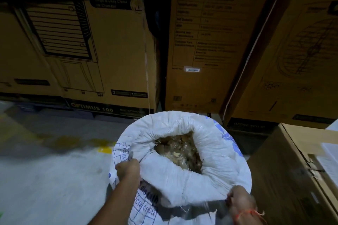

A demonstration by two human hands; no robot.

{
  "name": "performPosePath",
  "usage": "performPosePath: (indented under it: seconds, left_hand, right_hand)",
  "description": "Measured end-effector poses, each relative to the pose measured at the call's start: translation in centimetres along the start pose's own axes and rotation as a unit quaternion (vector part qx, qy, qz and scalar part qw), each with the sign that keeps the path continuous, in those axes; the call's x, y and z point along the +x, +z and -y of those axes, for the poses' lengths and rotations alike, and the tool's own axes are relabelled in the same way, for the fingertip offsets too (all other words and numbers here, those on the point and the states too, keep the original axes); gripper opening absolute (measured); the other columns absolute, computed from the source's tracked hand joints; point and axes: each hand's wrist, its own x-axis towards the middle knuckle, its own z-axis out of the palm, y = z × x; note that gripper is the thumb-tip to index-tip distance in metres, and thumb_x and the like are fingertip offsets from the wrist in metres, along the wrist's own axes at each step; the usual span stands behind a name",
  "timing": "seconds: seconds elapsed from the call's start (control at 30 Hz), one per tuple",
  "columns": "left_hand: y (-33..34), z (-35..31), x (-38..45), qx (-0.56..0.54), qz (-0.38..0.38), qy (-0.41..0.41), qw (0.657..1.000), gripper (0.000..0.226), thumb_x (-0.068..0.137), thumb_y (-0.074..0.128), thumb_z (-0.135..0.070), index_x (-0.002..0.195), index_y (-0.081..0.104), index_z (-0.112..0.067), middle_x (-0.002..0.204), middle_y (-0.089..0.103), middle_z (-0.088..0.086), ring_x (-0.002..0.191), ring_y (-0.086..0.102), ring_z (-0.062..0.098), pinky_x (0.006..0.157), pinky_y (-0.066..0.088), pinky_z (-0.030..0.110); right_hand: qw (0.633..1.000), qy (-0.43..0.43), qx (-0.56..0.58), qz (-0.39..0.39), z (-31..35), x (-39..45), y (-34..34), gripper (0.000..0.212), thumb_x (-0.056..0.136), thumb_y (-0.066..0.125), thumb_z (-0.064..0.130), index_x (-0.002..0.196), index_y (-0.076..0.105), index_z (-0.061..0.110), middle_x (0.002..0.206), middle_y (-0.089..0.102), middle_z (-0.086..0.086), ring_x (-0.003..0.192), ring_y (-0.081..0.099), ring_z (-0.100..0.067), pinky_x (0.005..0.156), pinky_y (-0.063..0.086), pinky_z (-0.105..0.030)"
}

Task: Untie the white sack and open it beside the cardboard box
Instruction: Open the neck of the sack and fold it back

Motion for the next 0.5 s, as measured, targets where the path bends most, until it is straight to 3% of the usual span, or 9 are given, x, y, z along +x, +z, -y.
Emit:
performPosePath:
  seconds: [0.03, 0.07, 0.1, 0.13, 0.2, 0.27, 0.37, 0.43, 0.5]
  left_hand:
    - [-0.6, -0.8, -2.2, 0.006, -0.066, 0.106, 0.992, 0.042, 0.089, 0.067, -0.003, 0.13, 0.056, 0.0, 0.145, 0.049, 0.03, 0.13, 0.052, 0.047, 0.102, 0.047, 0.051]
    - [-1.2, -1.4, -4.4, 0.017, -0.124, 0.253, 0.959, 0.042, 0.082, 0.067, 0.005, 0.123, 0.058, -0.003, 0.141, 0.048, 0.027, 0.127, 0.05, 0.046, 0.096, 0.047, 0.048]
    - [-1.6, -1.8, -6.3, 0.013, -0.145, 0.369, 0.918, 0.043, 0.077, 0.067, 0.011, 0.116, 0.059, -0.006, 0.137, 0.048, 0.023, 0.122, 0.05, 0.041, 0.089, 0.044, 0.04]
    - [-1.5, -2.0, -7.6, 0.015, -0.139, 0.463, 0.875, 0.044, 0.073, 0.067, 0.014, 0.111, 0.06, -0.009, 0.134, 0.048, 0.018, 0.119, 0.05, 0.036, 0.086, 0.041, 0.033]
    - [0.0, -2.3, -8.5, 0.022, -0.095, 0.56, 0.823, 0.042, 0.075, 0.072, 0.009, 0.11, 0.064, -0.013, 0.134, 0.048, 0.011, 0.119, 0.05, 0.028, 0.085, 0.044, 0.027]
    - [2.0, -2.9, -8.2, 0.087, -0.086, 0.594, 0.795, 0.042, 0.083, 0.078, -0.01, 0.122, 0.065, -0.019, 0.142, 0.046, 0.009, 0.126, 0.049, 0.027, 0.088, 0.053, 0.037]
    - [4.8, -3.6, -5.6, 0.248, -0.066, 0.605, 0.754, 0.069, 0.089, 0.076, -0.043, 0.15, 0.05, -0.026, 0.16, 0.039, 0.011, 0.147, 0.039, 0.032, 0.113, 0.044, 0.049]
    - [5.9, -4.4, -2.7, 0.345, -0.06, 0.581, 0.735, 0.081, 0.088, 0.073, -0.055, 0.158, 0.04, -0.031, 0.164, 0.04, 0.008, 0.154, 0.034, 0.033, 0.12, 0.037, 0.051]
    - [6.1, -5.5, -0.2, 0.41, -0.034, 0.558, 0.721, 0.078, 0.09, 0.069, -0.056, 0.159, 0.039, -0.036, 0.16, 0.048, 0.002, 0.15, 0.041, 0.027, 0.119, 0.038, 0.046]
  right_hand:
    - [0.992, -0.073, -0.055, -0.089, 1.8, -0.3, -0.2, 0.014, 0.071, 0.057, -0.013, 0.082, 0.064, -0.009, 0.085, 0.067, -0.025, 0.071, 0.06, -0.033, 0.061, 0.052, -0.038]
    - [0.965, -0.195, -0.067, -0.161, 2.9, 0.0, -0.4, 0.02, 0.074, 0.061, -0.011, 0.094, 0.066, -0.007, 0.097, 0.066, -0.024, 0.081, 0.058, -0.032, 0.071, 0.051, -0.041]
    - [0.926, -0.326, -0.088, -0.169, 4.2, -0.9, -0.1, 0.026, 0.076, 0.062, -0.007, 0.1, 0.065, 0.0, 0.102, 0.062, -0.018, 0.085, 0.054, -0.027, 0.076, 0.049, -0.041]
    - [0.881, -0.441, -0.113, -0.125, 5.5, -1.7, 0.6, 0.028, 0.076, 0.061, -0.002, 0.102, 0.065, 0.007, 0.102, 0.06, -0.01, 0.086, 0.052, -0.019, 0.076, 0.047, -0.036]
    - [0.808, -0.568, -0.154, 0.022, 8.0, -2.3, 3.4, 0.031, 0.081, 0.061, 0.001, 0.107, 0.065, 0.017, 0.106, 0.06, 0.002, 0.096, 0.056, -0.011, 0.081, 0.047, -0.025]
    - [0.707, -0.646, -0.245, 0.151, 10.1, -1.2, 7.2, 0.047, 0.086, 0.067, 0.014, 0.132, 0.058, 0.02, 0.13, 0.059, 0.005, 0.123, 0.053, -0.012, 0.104, 0.041, -0.024]
    - [0.568, -0.659, -0.442, 0.219, 12.4, 1.5, 13.0, 0.091, 0.088, 0.067, 0.045, 0.16, 0.012, 0.038, 0.166, 0.024, 0.007, 0.153, 0.023, -0.015, 0.121, 0.027, -0.036]
    - [0.523, -0.633, -0.525, 0.223, 13.3, 3.6, 15.8, 0.099, 0.089, 0.066, 0.05, 0.159, -0.005, 0.046, 0.171, 0.005, 0.008, 0.158, 0.006, -0.017, 0.123, 0.017, -0.045]
    - [0.505, -0.606, -0.569, 0.233, 14.2, 6.0, 17.7, 0.092, 0.092, 0.064, 0.048, 0.158, 0.0, 0.048, 0.171, 0.007, 0.008, 0.159, 0.002, -0.019, 0.122, 0.012, -0.048]
